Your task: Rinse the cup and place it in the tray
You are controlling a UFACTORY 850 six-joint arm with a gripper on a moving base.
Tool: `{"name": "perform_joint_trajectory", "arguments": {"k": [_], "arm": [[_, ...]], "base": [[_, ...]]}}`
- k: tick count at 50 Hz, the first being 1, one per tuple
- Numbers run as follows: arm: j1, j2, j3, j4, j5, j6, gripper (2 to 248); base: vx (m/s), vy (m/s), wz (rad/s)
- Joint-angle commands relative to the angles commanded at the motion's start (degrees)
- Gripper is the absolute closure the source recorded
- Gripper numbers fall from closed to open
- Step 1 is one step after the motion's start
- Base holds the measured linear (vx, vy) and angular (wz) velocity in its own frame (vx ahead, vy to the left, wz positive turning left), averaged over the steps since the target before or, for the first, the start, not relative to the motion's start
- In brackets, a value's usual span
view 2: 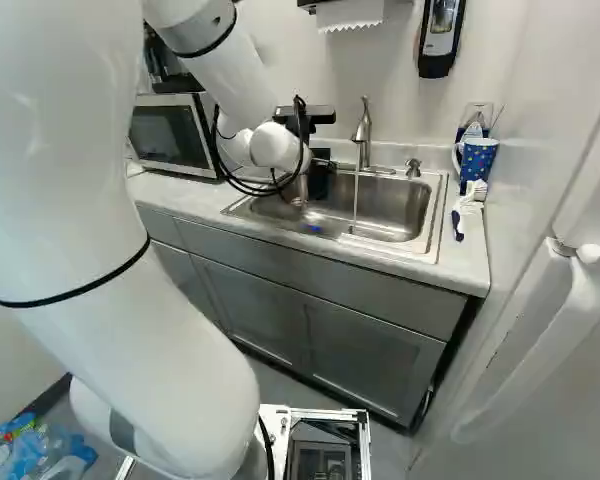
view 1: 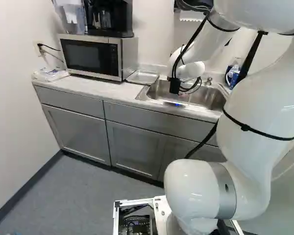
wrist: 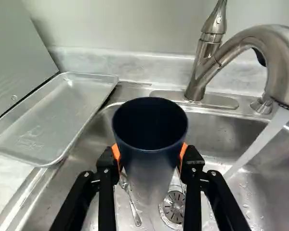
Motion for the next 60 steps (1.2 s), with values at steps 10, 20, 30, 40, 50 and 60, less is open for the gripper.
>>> {"name": "perform_joint_trajectory", "arguments": {"k": [10,20,30,40,50,60], "arm": [[0.0,-0.1,0.0,0.0,1.8,0.0,124],[0.0,-0.1,0.0,0.0,3.6,0.0,124],[0.0,-0.4,0.1,0.0,5.0,0.0,124],[0.0,-1.3,0.2,0.0,5.8,0.0,124],[0.0,-2.4,0.3,0.0,6.6,0.0,124],[0.0,-3.6,0.4,0.0,7.4,0.0,124]], "base": [[0.0,0.0,0.0],[0.0,0.0,0.0],[0.0,0.0,0.0],[0.0,0.0,0.0],[0.0,0.0,0.0],[0.0,0.0,0.0]]}}
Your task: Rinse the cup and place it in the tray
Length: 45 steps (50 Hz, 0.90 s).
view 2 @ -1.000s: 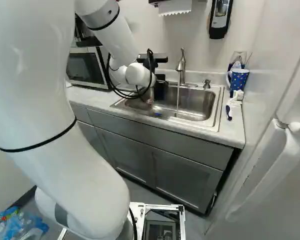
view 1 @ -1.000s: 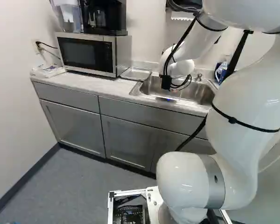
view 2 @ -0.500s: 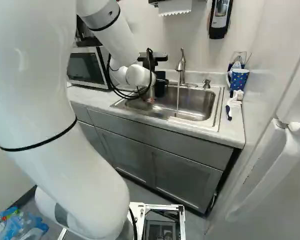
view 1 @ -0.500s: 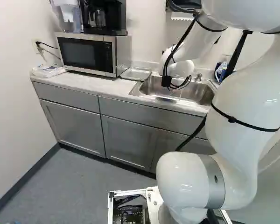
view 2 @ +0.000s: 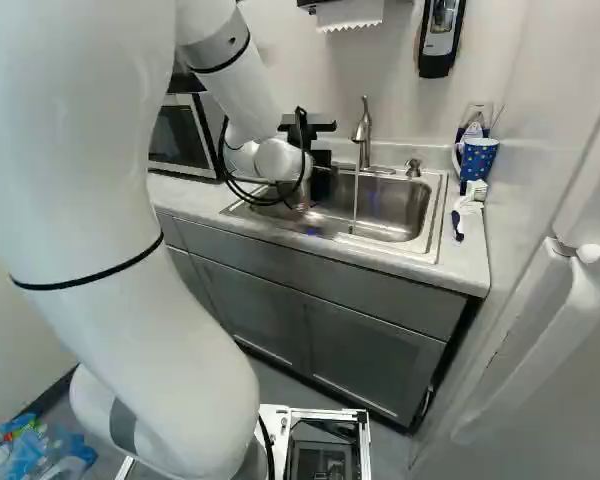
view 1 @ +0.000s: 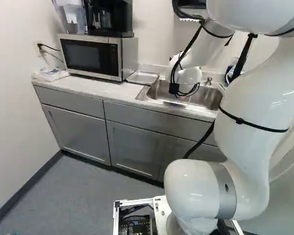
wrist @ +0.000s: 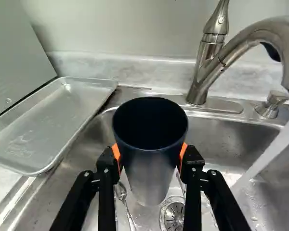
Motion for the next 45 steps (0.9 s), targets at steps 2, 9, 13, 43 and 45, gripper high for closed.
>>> {"name": "perform_joint_trajectory", "arguments": {"k": [2,9,13,43,45], "arm": [[0.0,-0.2,0.0,0.0,0.2,0.0,124],[0.0,-1.1,0.1,0.0,0.7,0.0,124],[0.0,-1.5,0.1,0.0,1.0,0.0,124],[-0.1,-0.5,1.2,0.0,1.6,0.0,124],[-0.2,-0.2,1.5,0.0,1.6,0.0,124]], "base": [[0.0,0.0,0.0],[0.0,0.0,0.0],[0.0,0.0,0.0],[0.0,0.0,0.0],[0.0,0.0,0.0]]}}
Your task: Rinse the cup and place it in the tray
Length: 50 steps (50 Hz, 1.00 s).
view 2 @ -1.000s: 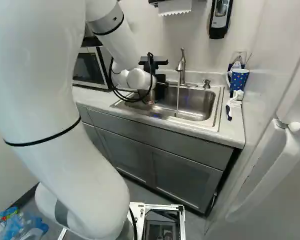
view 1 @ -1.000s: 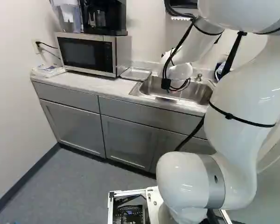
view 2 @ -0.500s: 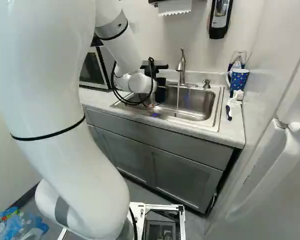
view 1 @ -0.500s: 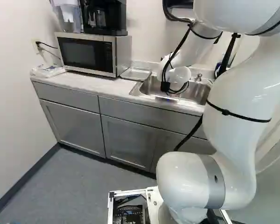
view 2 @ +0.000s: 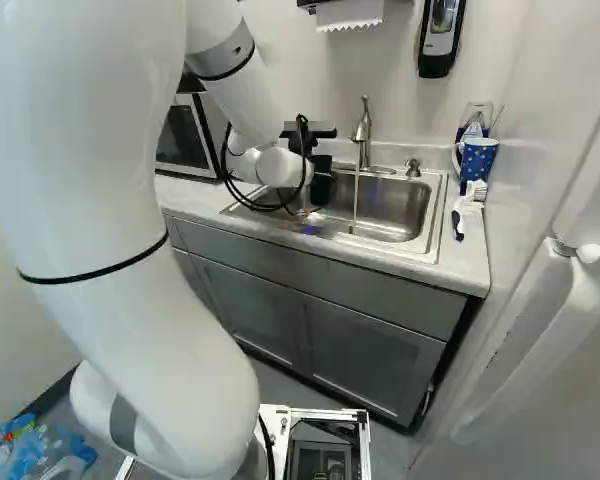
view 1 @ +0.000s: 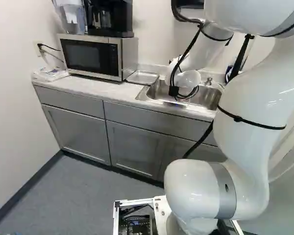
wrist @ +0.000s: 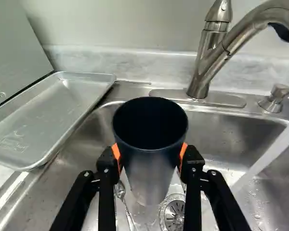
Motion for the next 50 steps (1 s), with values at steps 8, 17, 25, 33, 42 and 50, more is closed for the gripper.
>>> {"name": "perform_joint_trajectory", "arguments": {"k": [8,17,25,33,42,50], "arm": [[-0.5,1.2,1.3,0.0,0.0,0.0,124],[-1.6,2.4,2.6,0.0,0.0,0.0,124],[-2.9,3.4,3.6,0.0,0.0,0.0,124],[-4.3,4.2,4.5,0.0,0.0,0.0,124],[-5.9,5.2,5.5,0.0,0.0,0.0,124],[-7.3,5.8,6.2,0.0,0.0,0.0,124]], "base": [[0.0,0.0,0.0],[0.0,0.0,0.0],[0.0,0.0,0.0],[0.0,0.0,0.0],[0.0,0.0,0.0],[0.0,0.0,0.0]]}}
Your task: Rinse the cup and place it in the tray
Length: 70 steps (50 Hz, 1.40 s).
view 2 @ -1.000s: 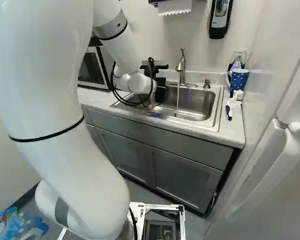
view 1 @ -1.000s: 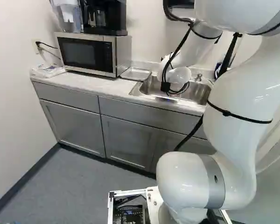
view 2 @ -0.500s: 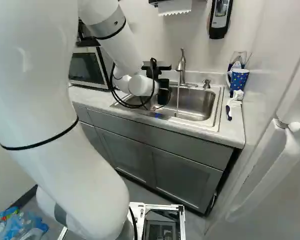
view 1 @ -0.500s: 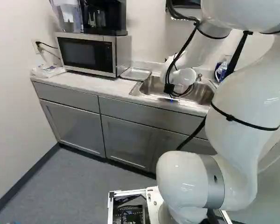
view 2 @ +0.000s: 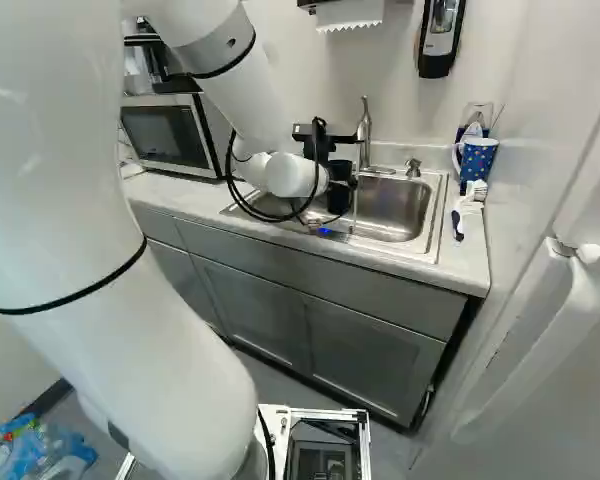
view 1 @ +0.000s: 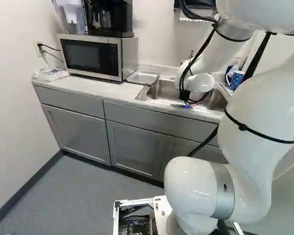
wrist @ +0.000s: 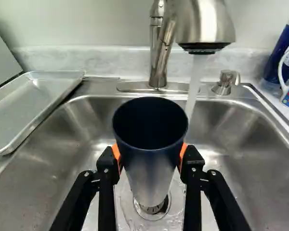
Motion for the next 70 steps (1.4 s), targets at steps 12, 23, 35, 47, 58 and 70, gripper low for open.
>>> {"name": "perform_joint_trajectory", "arguments": {"k": [12,23,35,47,58,70], "arm": [[-1.9,0.1,0.1,0.0,0.0,0.0,124],[-2.4,0.0,0.0,0.0,0.0,0.0,124],[-2.4,0.0,0.0,0.0,0.0,0.0,124],[-2.4,0.0,0.0,0.0,0.0,0.0,124],[-2.4,0.0,0.0,0.0,0.0,0.0,124],[-2.4,0.0,0.0,0.0,0.0,0.0,124]], "base": [[0.0,0.0,0.0],[0.0,0.0,0.0],[0.0,0.0,0.0],[0.0,0.0,0.0],[0.0,0.0,0.0],[0.0,0.0,0.0]]}}
